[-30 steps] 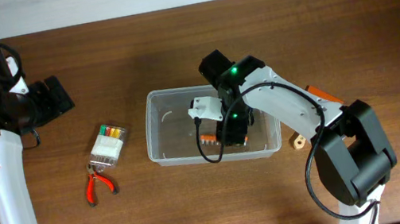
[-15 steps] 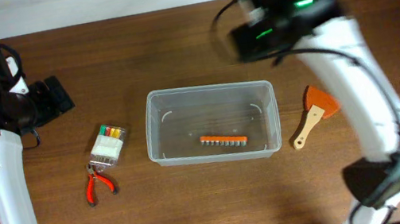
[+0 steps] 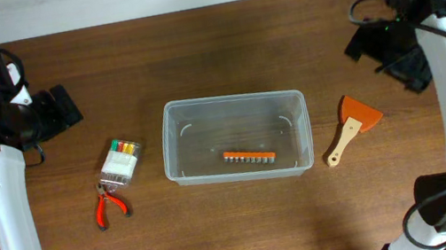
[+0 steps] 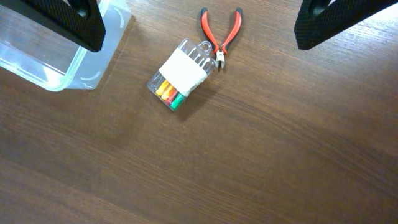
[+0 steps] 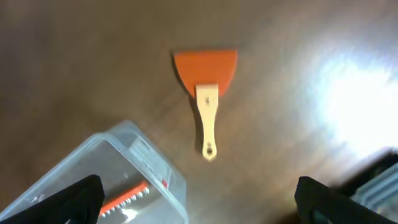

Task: Pack container
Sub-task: 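Move the right gripper to the scraper and grasp its wooden handle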

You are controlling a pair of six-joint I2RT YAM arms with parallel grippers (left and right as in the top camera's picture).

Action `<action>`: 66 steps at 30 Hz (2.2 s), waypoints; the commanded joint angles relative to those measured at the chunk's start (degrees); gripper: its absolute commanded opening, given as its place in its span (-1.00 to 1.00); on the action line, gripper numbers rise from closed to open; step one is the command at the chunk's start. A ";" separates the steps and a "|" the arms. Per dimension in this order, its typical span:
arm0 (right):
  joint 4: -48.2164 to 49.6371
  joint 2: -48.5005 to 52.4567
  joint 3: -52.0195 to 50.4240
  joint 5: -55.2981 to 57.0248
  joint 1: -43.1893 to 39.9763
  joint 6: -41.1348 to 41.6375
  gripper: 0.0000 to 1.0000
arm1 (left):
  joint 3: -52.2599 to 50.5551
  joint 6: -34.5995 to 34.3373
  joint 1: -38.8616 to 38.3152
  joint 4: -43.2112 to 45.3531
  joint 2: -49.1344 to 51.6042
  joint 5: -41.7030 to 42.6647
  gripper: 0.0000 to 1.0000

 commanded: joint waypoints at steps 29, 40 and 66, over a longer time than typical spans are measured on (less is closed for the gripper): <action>44.26 0.70 -54.53 -8.98 0.04 0.00 0.97 | 0.42 -0.09 0.20 0.00 0.15 -0.42 0.99; 48.24 0.70 -57.72 -8.98 0.04 -1.57 0.96 | 0.42 -0.09 0.17 0.00 0.15 -0.39 0.99; 47.98 0.70 -57.72 -9.01 0.04 -1.57 -0.68 | 0.42 -0.11 0.17 0.00 0.15 -0.39 0.99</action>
